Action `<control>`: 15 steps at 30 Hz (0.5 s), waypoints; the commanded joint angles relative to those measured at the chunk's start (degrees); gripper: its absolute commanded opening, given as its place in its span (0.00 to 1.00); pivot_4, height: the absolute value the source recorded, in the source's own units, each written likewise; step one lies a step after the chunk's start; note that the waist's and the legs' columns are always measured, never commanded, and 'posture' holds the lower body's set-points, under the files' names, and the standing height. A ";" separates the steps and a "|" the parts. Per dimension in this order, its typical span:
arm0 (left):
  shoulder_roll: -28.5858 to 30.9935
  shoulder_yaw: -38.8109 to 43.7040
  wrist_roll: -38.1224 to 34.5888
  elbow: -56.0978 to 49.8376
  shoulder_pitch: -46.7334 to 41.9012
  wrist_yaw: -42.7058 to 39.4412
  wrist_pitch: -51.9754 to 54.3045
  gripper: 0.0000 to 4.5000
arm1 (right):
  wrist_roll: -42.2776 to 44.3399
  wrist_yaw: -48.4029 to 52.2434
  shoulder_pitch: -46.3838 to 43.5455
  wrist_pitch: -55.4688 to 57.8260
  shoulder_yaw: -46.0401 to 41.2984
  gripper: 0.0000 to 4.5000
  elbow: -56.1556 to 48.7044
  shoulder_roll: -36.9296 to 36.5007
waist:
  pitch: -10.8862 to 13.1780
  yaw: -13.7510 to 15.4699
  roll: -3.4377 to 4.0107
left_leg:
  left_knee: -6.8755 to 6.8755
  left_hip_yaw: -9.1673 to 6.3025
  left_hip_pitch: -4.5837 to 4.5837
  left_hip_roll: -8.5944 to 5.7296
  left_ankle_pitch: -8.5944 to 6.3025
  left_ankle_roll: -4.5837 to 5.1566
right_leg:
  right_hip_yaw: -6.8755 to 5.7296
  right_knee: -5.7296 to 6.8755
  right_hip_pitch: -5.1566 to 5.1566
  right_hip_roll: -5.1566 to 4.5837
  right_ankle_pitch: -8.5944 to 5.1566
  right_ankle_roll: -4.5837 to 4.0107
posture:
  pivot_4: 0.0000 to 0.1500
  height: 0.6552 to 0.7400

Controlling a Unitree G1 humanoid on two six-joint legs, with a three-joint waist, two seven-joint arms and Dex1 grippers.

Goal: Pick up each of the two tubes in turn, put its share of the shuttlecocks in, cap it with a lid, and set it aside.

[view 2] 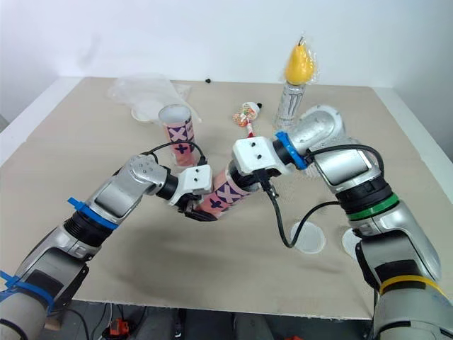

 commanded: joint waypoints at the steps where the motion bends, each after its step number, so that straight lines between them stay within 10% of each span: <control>1: 0.14 1.40 -0.48 -1.67 -0.45 0.49 0.35 0.74 | -5.10 3.11 -2.87 -4.48 3.70 0.02 2.96 2.22 | 0.00 -0.05 0.00 | 0.01 0.00 0.01 0.00 0.00 0.00 | 0.00 0.00 0.00 0.00 0.00 0.01 | 1.00 1.00; 15: -0.91 2.80 -1.98 -2.67 0.89 2.12 2.06 0.74 | -4.58 3.77 -7.42 -4.33 7.40 0.02 6.17 5.71 | -0.01 -0.26 0.01 | 0.05 -0.04 0.47 0.17 0.08 -0.06 | -0.04 0.11 0.19 0.19 0.27 -0.23 | 1.00 1.00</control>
